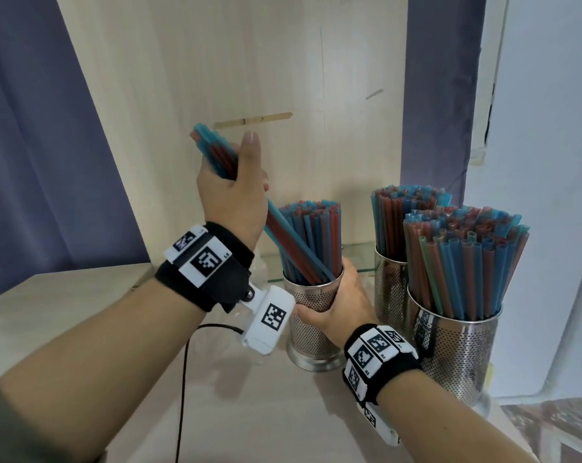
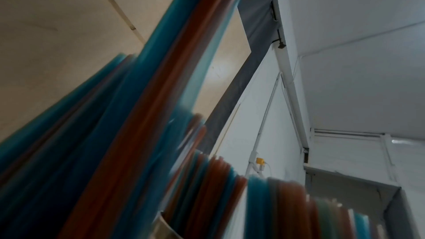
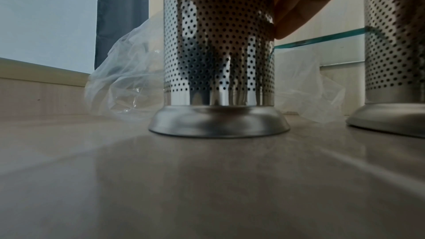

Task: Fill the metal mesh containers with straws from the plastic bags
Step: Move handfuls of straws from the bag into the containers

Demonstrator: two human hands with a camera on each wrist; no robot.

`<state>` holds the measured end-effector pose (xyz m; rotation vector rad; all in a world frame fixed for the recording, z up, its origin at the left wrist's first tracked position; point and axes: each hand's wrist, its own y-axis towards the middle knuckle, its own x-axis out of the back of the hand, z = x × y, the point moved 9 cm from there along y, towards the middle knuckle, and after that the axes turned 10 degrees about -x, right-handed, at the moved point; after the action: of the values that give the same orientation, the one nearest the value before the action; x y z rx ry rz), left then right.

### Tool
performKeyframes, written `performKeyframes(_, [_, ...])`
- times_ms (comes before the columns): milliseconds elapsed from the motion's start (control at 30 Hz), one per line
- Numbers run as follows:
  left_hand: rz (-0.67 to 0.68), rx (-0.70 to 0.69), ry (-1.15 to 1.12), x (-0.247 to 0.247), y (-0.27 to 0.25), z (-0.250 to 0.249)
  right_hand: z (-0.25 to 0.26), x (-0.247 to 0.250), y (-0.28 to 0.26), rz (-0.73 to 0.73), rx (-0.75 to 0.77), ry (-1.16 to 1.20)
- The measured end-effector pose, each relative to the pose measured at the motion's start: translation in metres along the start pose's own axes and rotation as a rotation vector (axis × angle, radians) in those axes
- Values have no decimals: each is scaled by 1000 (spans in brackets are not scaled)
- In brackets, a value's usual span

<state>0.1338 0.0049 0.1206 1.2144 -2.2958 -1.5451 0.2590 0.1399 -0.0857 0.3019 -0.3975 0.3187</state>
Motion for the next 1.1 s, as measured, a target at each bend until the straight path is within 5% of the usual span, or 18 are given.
performKeyframes(267, [59, -64, 136, -5, -6, 9, -2, 0, 1, -17, -11, -22])
performKeyframes(467, [-244, 45, 181, 24, 9, 20, 1, 1, -1, -8, -16, 4])
performKeyframes(567, [-278, 37, 120, 29, 14, 21, 3, 3, -1, -10, -3, 14])
performKeyframes(767, [-12, -171, 150, 0, 3, 4, 4, 4, -1, -31, 11, 5])
performKeyframes(1100, [384, -1, 319, -36, -16, 65, 3, 2, -1, -45, 25, -14])
